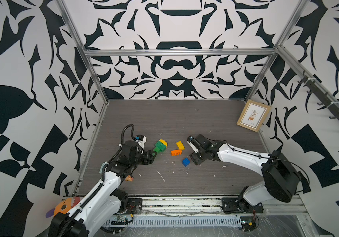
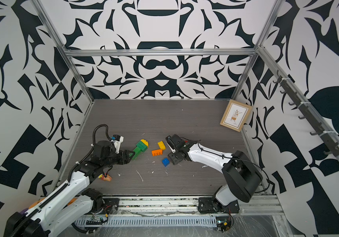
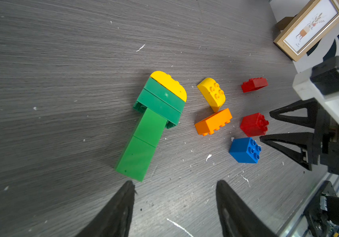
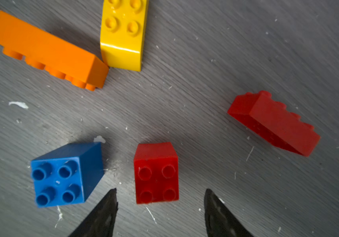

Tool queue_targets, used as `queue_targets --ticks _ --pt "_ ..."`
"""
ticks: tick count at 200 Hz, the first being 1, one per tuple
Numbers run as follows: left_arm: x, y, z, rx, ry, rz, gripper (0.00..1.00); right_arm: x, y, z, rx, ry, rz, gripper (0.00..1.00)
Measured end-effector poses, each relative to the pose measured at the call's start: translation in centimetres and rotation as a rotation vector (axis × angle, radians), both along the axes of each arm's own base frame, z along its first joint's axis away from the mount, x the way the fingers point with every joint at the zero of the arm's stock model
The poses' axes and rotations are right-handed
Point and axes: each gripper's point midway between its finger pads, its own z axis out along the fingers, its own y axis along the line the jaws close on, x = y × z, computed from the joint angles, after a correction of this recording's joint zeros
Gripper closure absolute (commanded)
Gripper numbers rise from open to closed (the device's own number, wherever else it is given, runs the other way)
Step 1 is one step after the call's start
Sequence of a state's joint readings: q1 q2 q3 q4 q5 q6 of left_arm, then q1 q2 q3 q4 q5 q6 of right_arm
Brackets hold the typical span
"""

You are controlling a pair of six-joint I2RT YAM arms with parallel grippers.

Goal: Assemble an ice cream with lego
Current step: Pick up the lego brick from the center of the board, then assemble the lego brick with the lego brick.

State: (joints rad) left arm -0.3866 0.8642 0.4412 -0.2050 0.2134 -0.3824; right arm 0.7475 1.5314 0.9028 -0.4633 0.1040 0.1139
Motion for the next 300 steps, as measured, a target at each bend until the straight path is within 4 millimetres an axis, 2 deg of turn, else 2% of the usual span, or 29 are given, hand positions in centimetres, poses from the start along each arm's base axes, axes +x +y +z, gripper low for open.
queue_targets --ticks 18,64,93,144,165,186,204,223,242,268,300 --pt "0.1 0.1 -0.1 0.011 -0.002 -0.001 0.33 0.4 0.6 -0.1 0.001 0.004 0.016 0.32" --pt "0.0 0.2 -0.3 0.022 0.002 0.000 0.33 0.5 1.0 -0.9 -0.006 0.041 0.035 0.48" --pt "0.0 0.2 -0.1 0.020 -0.006 0.001 0.33 0.2 0.9 -1.0 -0.012 0.055 0.034 0.62" --pt "0.1 0.3 0.1 0.019 -0.013 0.002 0.33 0.2 0.6 -0.6 -0.025 0.065 0.019 0.75" --pt "0.1 0.3 0.3 0.016 -0.020 0.003 0.33 0.3 0.6 0.9 -0.012 0.051 0.010 0.77" --pt "0.1 0.3 0.5 0.012 -0.029 0.003 0.32 0.2 1.1 3.9 0.054 0.006 0.001 0.79" --pt "0.0 0.3 0.5 0.009 -0.029 0.004 0.32 -0.1 2.0 6.7 0.123 -0.032 0.001 0.81" --pt "0.0 0.3 0.2 0.007 -0.025 0.006 0.32 -0.9 3.3 8.0 0.161 -0.045 0.016 0.81" --pt "-0.3 0.3 -0.5 0.002 -0.014 0.006 0.32 -2.0 4.3 7.7 0.159 -0.020 0.030 0.81" --pt "-0.8 0.2 -1.7 -0.005 0.010 0.001 0.32 -3.0 5.2 6.0 0.114 0.026 0.038 0.82" --pt "-1.0 0.1 -1.7 -0.020 -0.001 -0.006 0.32 -3.4 5.5 4.7 0.071 0.053 0.034 0.82"
